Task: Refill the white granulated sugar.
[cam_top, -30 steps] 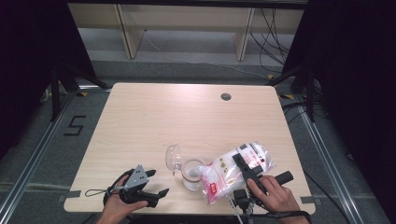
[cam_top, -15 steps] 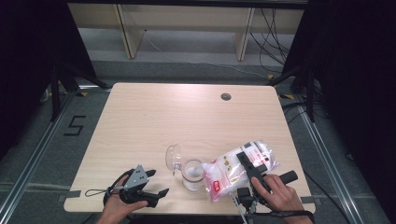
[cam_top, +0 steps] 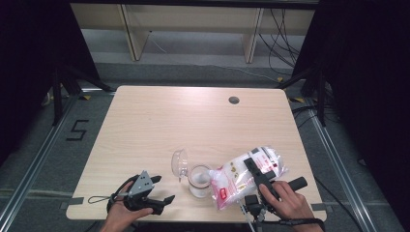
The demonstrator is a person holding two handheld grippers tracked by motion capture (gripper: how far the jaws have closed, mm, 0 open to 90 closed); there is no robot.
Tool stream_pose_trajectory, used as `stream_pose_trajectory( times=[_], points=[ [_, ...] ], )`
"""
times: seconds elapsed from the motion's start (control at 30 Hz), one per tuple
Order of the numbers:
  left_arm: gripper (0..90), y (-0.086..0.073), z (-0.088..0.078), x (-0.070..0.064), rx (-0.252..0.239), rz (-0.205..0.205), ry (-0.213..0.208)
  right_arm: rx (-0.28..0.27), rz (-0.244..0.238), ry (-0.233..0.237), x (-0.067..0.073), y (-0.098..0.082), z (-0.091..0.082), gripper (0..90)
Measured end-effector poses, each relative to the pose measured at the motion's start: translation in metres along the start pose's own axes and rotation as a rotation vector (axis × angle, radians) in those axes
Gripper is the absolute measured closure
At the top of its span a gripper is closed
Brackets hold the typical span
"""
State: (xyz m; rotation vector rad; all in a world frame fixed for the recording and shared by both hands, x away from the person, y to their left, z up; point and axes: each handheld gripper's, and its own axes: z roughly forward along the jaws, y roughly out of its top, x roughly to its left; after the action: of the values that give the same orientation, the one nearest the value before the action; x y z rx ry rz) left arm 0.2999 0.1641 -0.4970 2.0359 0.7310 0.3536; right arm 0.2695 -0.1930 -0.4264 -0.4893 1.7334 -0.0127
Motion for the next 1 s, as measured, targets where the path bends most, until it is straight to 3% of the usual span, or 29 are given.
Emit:
stream_pose_trajectory(
  times=[0.07,0.1,0.13,0.17,0.23,0.3,0.33,0.4,0.43,0.5,0.57,0.67,0.8,0.87,0.97,1.0],
  points=[
    [18.0,0.000,0.000,0.000,-0.001,-0.001,0.000,-0.004,0.016,-0.009,0.001,0.001,0.000,54.1],
    [18.0,0.000,0.000,0.000,-0.001,-0.001,0.000,-0.020,-0.015,-0.015,-0.001,0.002,0.001,54.2],
    [18.0,0.000,0.000,0.000,0.000,0.001,0.000,-0.011,-0.014,-0.002,-0.001,0.002,0.000,54.2],
    [18.0,0.000,0.000,0.000,0.000,0.000,0.000,-0.006,0.009,-0.009,0.001,0.002,0.000,54.1],
    [18.0,0.000,0.000,0.000,-0.003,-0.002,-0.002,-0.030,-0.021,-0.015,-0.002,0.004,0.000,54.2],
    [18.0,0.000,0.000,0.000,-0.001,-0.002,0.001,-0.021,-0.002,-0.012,0.000,0.005,-0.001,54.2],
    [18.1,0.000,0.000,0.000,0.000,-0.001,0.000,-0.038,-0.024,-0.018,-0.002,0.006,0.000,54.2],
    [18.1,0.000,0.000,0.000,-0.001,-0.001,-0.001,-0.020,0.015,-0.003,0.001,0.007,-0.001,54.3],
    [18.0,0.000,0.000,0.000,-0.002,-0.001,-0.002,-0.045,-0.019,-0.019,-0.002,0.009,0.000,54.3],
    [18.1,0.000,0.000,0.000,-0.003,-0.003,-0.001,-0.036,0.003,-0.010,0.000,0.010,-0.001,54.3],
    [18.1,0.000,0.000,0.000,-0.001,-0.001,-0.001,-0.052,-0.026,-0.013,-0.002,0.011,0.000,54.3],
    [18.0,0.000,0.000,0.000,-0.002,-0.001,0.000,-0.035,0.010,0.011,0.000,0.012,-0.001,54.3],
    [18.1,0.000,0.000,0.000,-0.011,-0.005,-0.008,-0.055,-0.013,-0.004,0.000,0.013,0.001,54.4],
    [18.1,0.000,0.000,0.000,-0.010,-0.008,-0.004,-0.043,0.006,0.003,0.002,0.013,0.000,54.5],
    [18.1,0.000,0.000,0.000,-0.010,-0.003,-0.004,-0.045,-0.028,0.007,-0.002,0.013,0.001,54.5],
    [18.1,0.000,0.001,0.000,-0.025,-0.012,-0.006,-0.034,-0.007,0.009,0.000,0.012,0.000,54.5]
  ],
)
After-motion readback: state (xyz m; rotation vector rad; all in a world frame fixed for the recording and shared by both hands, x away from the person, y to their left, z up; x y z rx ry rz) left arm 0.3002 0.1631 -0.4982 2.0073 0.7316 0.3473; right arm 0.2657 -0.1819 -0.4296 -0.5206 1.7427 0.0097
